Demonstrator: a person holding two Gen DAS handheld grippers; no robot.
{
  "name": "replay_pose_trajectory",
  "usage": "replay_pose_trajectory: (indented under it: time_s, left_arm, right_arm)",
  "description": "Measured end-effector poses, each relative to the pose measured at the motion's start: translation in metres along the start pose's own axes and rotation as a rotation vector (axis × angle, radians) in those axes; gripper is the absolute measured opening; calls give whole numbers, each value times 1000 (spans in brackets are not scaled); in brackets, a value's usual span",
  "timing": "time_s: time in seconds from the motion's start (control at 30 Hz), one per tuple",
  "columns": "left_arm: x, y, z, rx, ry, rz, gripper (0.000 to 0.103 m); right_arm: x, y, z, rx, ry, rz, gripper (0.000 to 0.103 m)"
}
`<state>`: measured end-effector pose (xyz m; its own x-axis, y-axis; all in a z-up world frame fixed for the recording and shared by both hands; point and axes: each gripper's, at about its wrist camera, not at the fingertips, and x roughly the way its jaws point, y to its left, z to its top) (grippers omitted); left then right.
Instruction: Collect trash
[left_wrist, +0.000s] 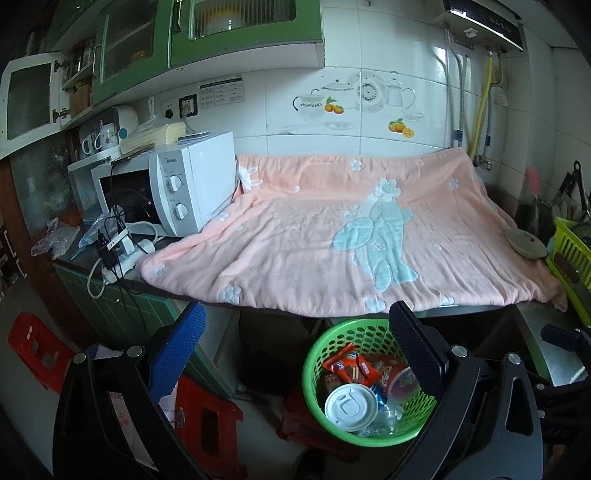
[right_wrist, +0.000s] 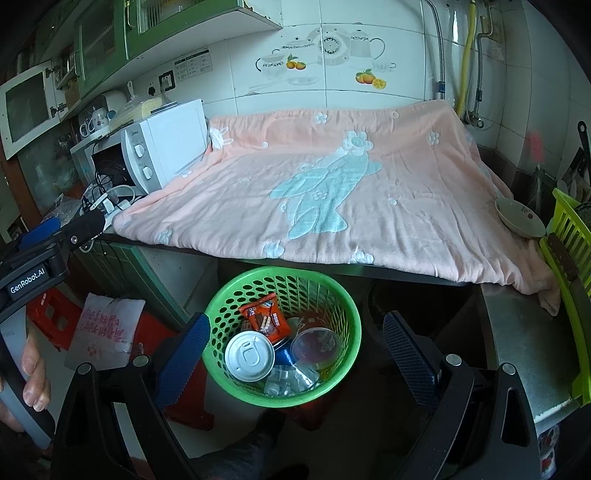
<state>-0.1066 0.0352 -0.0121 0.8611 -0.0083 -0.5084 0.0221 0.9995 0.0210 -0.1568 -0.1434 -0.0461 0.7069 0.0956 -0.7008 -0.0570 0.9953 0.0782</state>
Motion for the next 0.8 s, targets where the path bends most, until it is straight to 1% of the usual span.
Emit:
replay_pose_trajectory:
  time_s: [0.2,0.57,0.8]
  left_arm:
    - [-1,2,0,-2,-3,8,98]
    - [0,3,-1,-3,3,8,98]
    - [1,4,-3,1,4,11,98]
  right_arm:
    - [-1,3,3,-17,-9,-22,92]
    - [-3,3,2,-43,-26,-108,92]
    - [-4,3,1,-44,-33,-125,92]
